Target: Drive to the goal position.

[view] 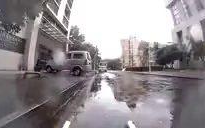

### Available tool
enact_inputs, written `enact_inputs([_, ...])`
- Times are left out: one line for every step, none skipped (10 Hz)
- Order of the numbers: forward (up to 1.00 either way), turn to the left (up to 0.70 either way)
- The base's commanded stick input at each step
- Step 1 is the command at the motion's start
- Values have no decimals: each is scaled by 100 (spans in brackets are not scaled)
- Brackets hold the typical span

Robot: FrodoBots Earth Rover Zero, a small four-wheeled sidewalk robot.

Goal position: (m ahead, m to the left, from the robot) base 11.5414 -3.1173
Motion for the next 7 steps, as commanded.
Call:
enact_inputs([70, 0])
enact_inputs([70, 0])
enact_inputs([70, 0])
enact_inputs([70, 0])
enact_inputs([70, 0])
enact_inputs([70, 0])
enact_inputs([70, 0])
